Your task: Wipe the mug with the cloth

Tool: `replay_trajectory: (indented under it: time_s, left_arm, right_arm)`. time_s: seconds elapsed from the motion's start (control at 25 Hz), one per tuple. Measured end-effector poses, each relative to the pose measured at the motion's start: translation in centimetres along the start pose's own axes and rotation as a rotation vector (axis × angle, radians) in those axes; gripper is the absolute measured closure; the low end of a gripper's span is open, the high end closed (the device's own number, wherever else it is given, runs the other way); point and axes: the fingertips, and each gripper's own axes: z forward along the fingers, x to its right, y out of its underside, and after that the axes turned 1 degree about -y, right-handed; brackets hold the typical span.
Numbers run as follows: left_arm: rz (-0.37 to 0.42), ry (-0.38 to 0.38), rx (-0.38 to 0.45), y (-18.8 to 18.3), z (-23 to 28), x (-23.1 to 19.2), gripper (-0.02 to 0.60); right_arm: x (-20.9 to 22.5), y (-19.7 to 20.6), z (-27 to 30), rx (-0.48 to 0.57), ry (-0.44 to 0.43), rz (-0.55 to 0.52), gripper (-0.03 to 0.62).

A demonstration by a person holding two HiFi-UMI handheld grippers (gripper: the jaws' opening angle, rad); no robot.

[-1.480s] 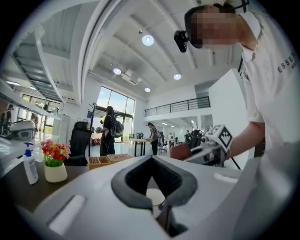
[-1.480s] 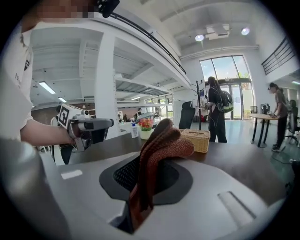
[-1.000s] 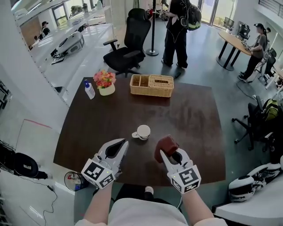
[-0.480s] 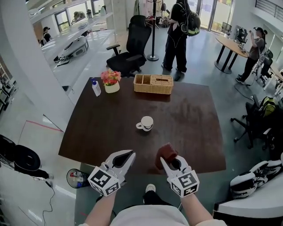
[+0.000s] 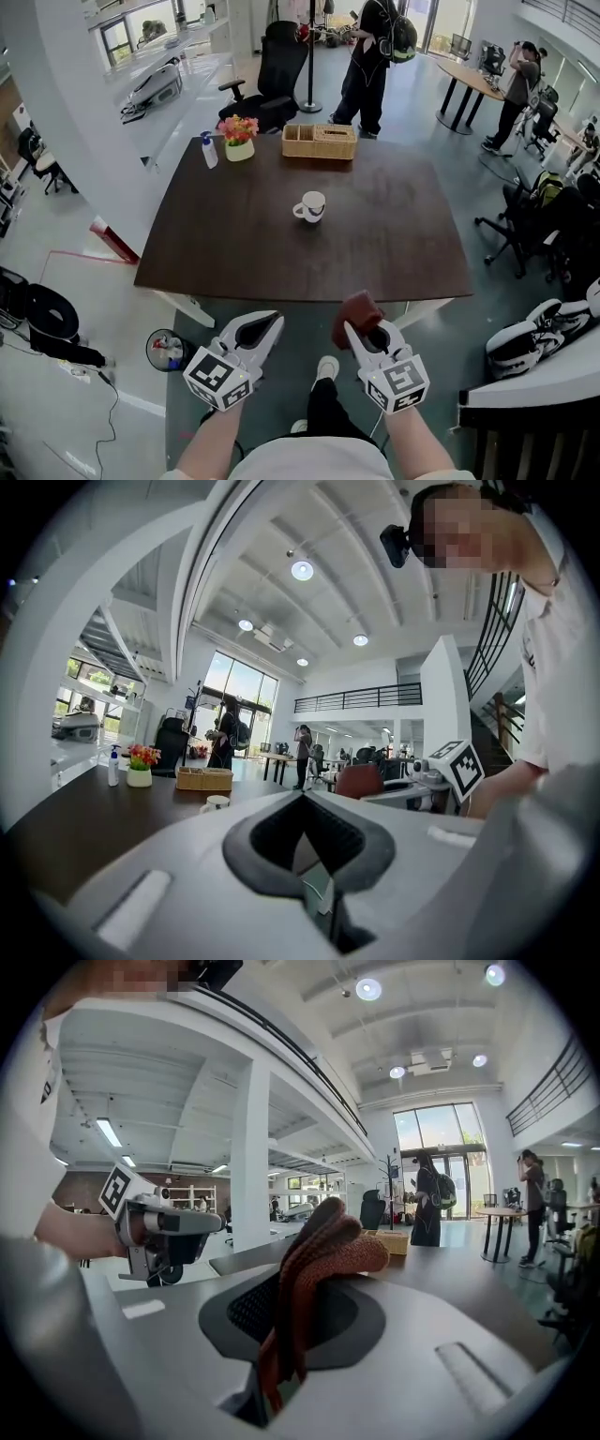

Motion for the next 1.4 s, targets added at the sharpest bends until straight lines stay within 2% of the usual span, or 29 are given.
replay_trajectory:
  time_s: [0.24,0.48,0.8,0.96,1.4]
  left_arm:
    - [0.003,0.011,0.004,0.1,-5.0,4.5,0.578]
    - [0.033,0.016,0.024,-0.5,-7.6,8.2,0.578]
    - [0.085,-0.001,0.041,-1.5,-9.3,11.9,0.578]
    - [0.118,0.003,0.035,-1.2,-9.4,12.9,0.578]
    - [0.124,0.009,0.029,-0.9,-9.8,13.4,0.578]
  right_arm:
    - [-4.9,0.2,-5.3,0.005,0.030,-0.016,0.514]
    - [-7.3,0.3,-9.1,0.029,0.050,-0.014,0.514]
    - [-9.7,0.5,-12.5,0.036,0.012,-0.056,0.517]
    - [-10.2,0.2,-13.3,0.041,0.000,-0.074,0.517]
    - [-10.5,0.3,-14.0,0.041,0.006,-0.069,0.517]
